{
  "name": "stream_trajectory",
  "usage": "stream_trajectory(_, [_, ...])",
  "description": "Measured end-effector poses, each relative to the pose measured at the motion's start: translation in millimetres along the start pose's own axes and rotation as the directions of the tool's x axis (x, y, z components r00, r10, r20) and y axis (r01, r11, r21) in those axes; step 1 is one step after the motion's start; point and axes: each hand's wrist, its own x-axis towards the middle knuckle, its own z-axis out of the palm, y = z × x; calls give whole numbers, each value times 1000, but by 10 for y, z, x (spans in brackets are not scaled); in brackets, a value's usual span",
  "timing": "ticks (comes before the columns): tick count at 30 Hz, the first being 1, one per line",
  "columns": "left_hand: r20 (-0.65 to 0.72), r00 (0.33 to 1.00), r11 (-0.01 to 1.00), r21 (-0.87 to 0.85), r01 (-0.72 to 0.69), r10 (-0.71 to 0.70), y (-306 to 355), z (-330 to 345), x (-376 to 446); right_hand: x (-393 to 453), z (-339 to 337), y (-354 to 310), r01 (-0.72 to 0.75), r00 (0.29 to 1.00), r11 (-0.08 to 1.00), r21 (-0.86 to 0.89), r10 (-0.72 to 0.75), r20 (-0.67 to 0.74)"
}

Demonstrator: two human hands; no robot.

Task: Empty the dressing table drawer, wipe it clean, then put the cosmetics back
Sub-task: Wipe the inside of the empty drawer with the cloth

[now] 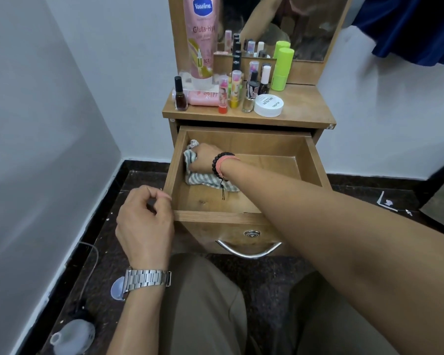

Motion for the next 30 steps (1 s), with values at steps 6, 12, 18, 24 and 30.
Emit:
stream_trajectory(6, [4,1000,1000,14,20,-20,20,-16,-3,-185,-111,-5,34,981,999,-7,-32,189])
stream_trajectory(12, [19,1000,1000,22,12,-12,45,-43,-32,-466,8,30,62,953,997,-41,-47,300])
stream_trajectory(18, [21,1000,1000,13,7,-7,31,-36,-24,-339,-86,-90,86,978,967,-239,-37,203])
stream_trajectory(24, [-3,1000,1000,25,-4,4,5,-4,35,-111,-181,-57,29,979,974,-224,18,205])
stream_trajectory(30, [-11,1000,999,42,-3,3,2,15,11,-183,-103,-32,5,957,993,-122,31,290])
